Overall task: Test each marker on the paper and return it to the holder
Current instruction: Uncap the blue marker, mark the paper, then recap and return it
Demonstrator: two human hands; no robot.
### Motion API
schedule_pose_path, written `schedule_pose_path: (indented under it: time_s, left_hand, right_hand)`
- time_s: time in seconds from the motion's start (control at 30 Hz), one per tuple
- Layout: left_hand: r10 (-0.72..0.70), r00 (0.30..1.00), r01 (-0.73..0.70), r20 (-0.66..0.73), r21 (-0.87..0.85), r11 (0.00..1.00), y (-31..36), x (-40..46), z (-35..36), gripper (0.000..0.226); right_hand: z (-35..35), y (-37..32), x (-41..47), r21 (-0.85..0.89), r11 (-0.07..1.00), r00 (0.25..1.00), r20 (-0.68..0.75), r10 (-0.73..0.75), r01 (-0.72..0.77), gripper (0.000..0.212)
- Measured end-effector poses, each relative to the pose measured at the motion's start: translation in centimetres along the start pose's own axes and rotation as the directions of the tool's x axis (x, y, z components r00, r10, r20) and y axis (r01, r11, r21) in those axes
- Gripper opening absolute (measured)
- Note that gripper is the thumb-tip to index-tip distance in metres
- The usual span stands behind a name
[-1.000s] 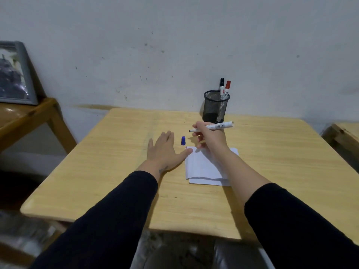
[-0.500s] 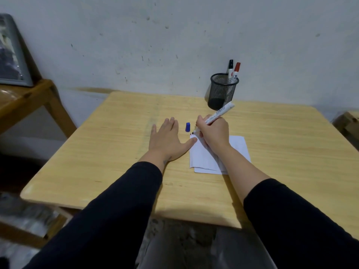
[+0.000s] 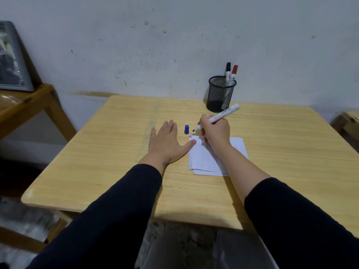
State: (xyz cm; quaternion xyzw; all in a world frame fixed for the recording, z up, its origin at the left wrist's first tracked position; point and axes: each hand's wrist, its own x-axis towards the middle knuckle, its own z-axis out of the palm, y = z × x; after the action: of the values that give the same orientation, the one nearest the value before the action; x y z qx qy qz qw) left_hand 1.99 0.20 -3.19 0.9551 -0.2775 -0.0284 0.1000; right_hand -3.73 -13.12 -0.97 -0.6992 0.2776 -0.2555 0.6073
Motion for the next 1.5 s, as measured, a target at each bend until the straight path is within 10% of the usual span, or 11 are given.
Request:
schedule_pose_path:
  time_s: [0.3, 0.53, 0.67, 0.97, 1.5]
  left_hand:
    - [0.092, 0.969, -0.138, -0.230, -0.191, 0.972, 0.9, 1.4, -3.4, 0.041]
    - [0.067, 0.991, -0.094, -0.114, -0.259, 0.961, 2.0, 2.5, -3.8, 0.014]
    - [-0.155, 0.982, -0.023, -0.112, -0.873, 0.488, 3.2, 2.7, -5.4, 0.011]
    - [-0.129, 0.972, -0.178, -0.197, -0.973, 0.146, 5.4, 3.5, -9.2, 0.019]
    - [0.019, 0.979, -0.206, -0.205, -0.967, 0.150, 7.8, 2.2, -9.8, 0.012]
  right_hand:
    - [-2.7, -3.9, 2.0, 0.184, 0.979, 0.988, 0.138, 0.067, -0.092, 0.015]
    - [-5.4, -4.7, 2.8, 0.394, 0.900, 0.977, 0.169, 0.130, -0.188, 0.005]
    - [-7.0, -5.2, 2.8, 0.558, 0.802, 0.971, 0.214, 0.109, -0.213, 0.026]
    - [-8.2, -8.1, 2.5, 0.581, 0.807, 0.967, 0.248, -0.057, -0.102, 0.019]
    - [-8.3, -8.2, 1.3, 0.627, 0.775, 0.971, 0.226, -0.082, -0.080, 0.027]
